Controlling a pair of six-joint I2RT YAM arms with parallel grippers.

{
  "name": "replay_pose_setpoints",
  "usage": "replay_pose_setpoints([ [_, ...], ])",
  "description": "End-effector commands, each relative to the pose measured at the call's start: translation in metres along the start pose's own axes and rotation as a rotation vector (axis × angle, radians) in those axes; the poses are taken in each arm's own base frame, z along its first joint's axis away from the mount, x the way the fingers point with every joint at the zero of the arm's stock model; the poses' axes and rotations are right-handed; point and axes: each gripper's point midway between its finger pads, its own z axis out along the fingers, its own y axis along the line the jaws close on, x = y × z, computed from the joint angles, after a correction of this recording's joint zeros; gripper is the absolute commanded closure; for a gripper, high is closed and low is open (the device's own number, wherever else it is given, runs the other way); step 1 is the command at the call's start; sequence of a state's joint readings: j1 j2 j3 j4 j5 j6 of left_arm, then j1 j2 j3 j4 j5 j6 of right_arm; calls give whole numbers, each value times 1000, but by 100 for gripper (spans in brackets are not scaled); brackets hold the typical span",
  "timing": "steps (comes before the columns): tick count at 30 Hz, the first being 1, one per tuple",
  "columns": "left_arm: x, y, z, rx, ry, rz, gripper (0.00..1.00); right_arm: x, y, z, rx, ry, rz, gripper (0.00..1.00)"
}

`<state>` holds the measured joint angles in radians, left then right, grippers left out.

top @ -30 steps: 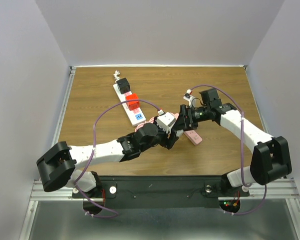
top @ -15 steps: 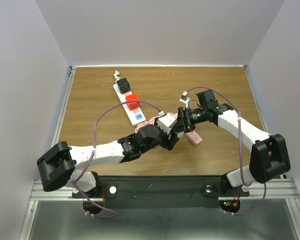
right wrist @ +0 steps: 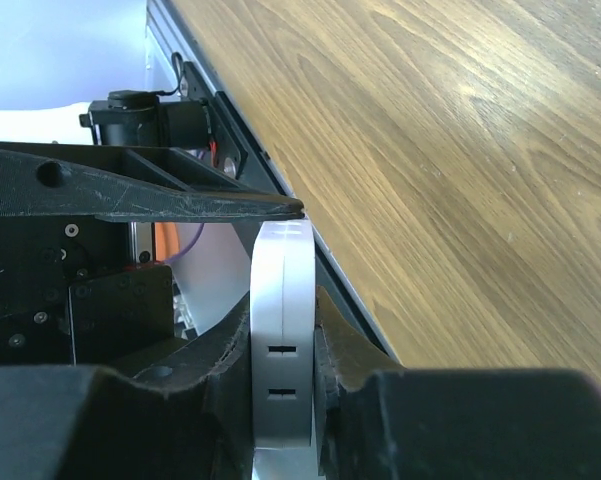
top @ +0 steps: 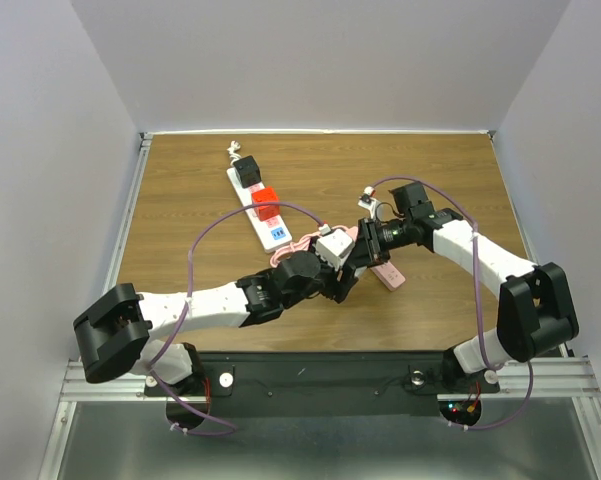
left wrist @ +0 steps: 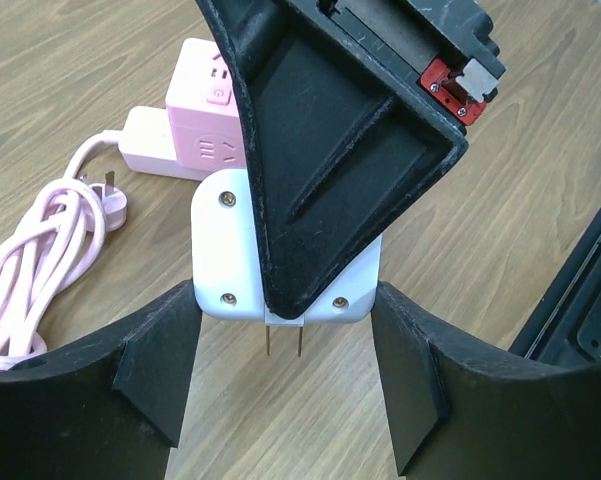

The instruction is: Insert the plug

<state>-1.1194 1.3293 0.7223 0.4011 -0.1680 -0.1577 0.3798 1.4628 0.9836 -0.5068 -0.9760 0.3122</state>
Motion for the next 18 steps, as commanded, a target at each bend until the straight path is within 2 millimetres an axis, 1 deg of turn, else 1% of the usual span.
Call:
replay_pose_setpoints([
  [1, -52, -7, -2, 3, -149, -52, 38, -2, 13, 3, -39, 2, -79, 100],
  [2, -52, -5, -4, -4, -150, -56, 25, -10, 12, 1, -5, -25, -95, 99],
  [3, -51, -3, -5, -12, -149, -62, 18, -12, 9, 1, 13, -34, -96, 100],
  [4, -45, 1, -6, -30, -135, -66, 15, -20, 11, -1, 32, -59, -111, 100],
  [5, -46, 2, -10, -32, -139, -69, 9, -29, 8, -4, 70, -89, -124, 100],
  [6, -44, 5, -13, -39, -136, -71, 7, -35, 8, -8, 88, -111, -135, 100],
  [7, -42, 9, -20, -48, -130, -83, 5, -49, 7, -18, 107, -154, -147, 100],
  [9, -39, 12, -27, -47, -127, -96, 3, -61, 2, -30, 131, -201, -150, 99],
  [10, -28, 14, -30, -46, -106, -99, 3, -70, -4, -40, 147, -236, -144, 99],
  [11, -33, 16, -38, -41, -126, -122, 2, -75, -6, -46, 162, -255, -147, 99],
  [12, -24, 17, -41, -38, -112, -130, 2, -78, -11, -51, 175, -272, -145, 99],
  [13, -24, 20, -45, -40, -115, -141, 2, -79, -13, -55, 184, -281, -146, 100],
  [14, -29, 21, -51, -35, -137, -155, 1, -79, -17, -56, 201, -285, -139, 100],
  [15, -27, 23, -54, -36, -139, -168, 1, -79, -21, -59, 220, -293, -133, 100],
  [16, -22, 30, -56, -44, -135, -188, 1, -79, -27, -64, 240, -303, -136, 100],
  [18, -24, 37, -59, -48, -150, -210, 1, -78, -36, -71, 304, -317, -125, 99],
])
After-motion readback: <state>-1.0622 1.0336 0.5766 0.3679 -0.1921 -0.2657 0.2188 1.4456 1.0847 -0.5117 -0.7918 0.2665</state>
